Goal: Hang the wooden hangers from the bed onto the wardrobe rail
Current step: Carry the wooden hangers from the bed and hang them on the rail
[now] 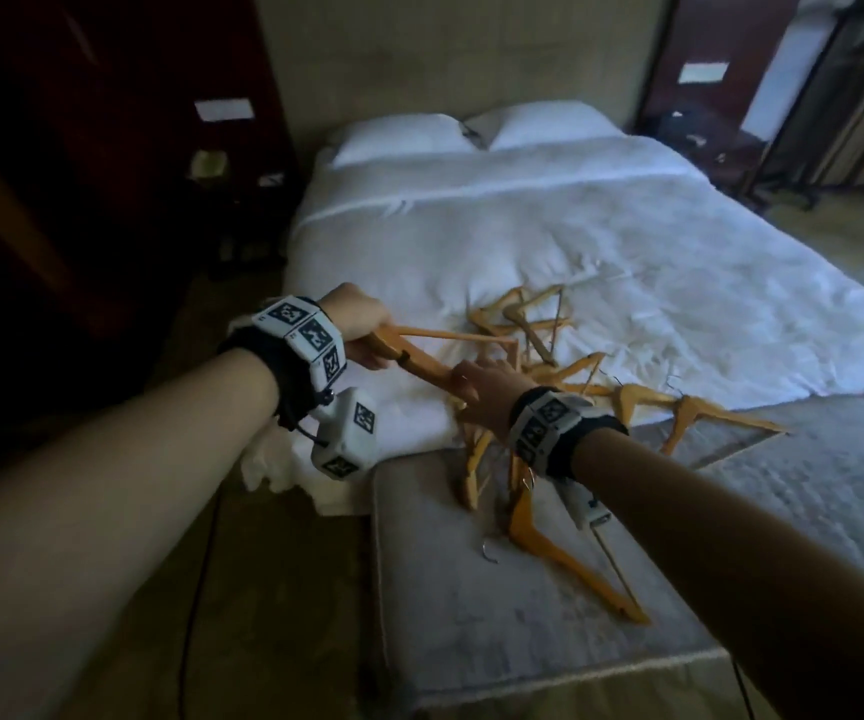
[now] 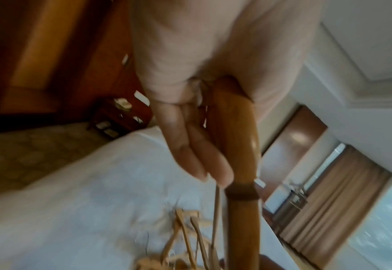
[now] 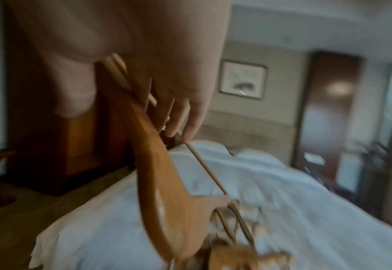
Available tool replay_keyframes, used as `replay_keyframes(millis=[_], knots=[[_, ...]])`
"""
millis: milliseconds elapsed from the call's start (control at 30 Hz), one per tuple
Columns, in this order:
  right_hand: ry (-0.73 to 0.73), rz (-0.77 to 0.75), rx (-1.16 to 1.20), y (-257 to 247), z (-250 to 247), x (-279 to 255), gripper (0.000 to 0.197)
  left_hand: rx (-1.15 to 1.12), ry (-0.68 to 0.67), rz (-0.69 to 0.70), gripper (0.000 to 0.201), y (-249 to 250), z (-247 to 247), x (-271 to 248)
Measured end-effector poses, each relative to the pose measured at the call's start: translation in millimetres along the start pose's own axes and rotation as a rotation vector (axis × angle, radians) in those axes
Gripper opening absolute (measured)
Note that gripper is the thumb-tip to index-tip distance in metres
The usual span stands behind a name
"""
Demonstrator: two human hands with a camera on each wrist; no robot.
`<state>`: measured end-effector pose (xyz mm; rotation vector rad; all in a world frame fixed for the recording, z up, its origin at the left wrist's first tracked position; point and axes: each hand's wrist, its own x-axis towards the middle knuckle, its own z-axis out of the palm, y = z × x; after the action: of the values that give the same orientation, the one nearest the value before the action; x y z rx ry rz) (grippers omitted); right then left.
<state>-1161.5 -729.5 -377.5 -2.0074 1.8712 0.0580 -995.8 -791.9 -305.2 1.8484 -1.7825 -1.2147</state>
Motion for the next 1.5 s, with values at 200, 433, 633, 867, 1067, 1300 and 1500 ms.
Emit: replay_keyframes(millis=[200,433,633,867,1067,1300,1500], knots=[[0.016,-0.331,-0.055,-97,-12,3,0.022,-0.272,0.235,-0.095,0.039,-44,-71,-91],[-0.119,-0.694,0.004,-258,15,-33,0.031,-0.552,0.607,-0.207,0.061,-137,-147,-249],[-0.209,-1.038,0.066,-406,52,-122,0.017,-0.517,0.772,-0.288,0.059,-220,-181,-402],[-0.316,-1.381,-0.095,-563,100,-264,0.032,-0.443,1.087,-0.316,0.036,-309,-193,-549],[-0.420,-1.450,0.225,-650,143,-360,0.023,-0.682,1.374,-0.304,0.026,-381,-220,-685],[-0.463,-1.306,0.125,-726,191,-373,0.026,-1.033,1.741,-0.358,0.035,-467,-252,-810],[-0.622,-1.352,-0.300,-804,230,-379,0.068,-1.201,1.915,-0.381,0.033,-527,-299,-851]])
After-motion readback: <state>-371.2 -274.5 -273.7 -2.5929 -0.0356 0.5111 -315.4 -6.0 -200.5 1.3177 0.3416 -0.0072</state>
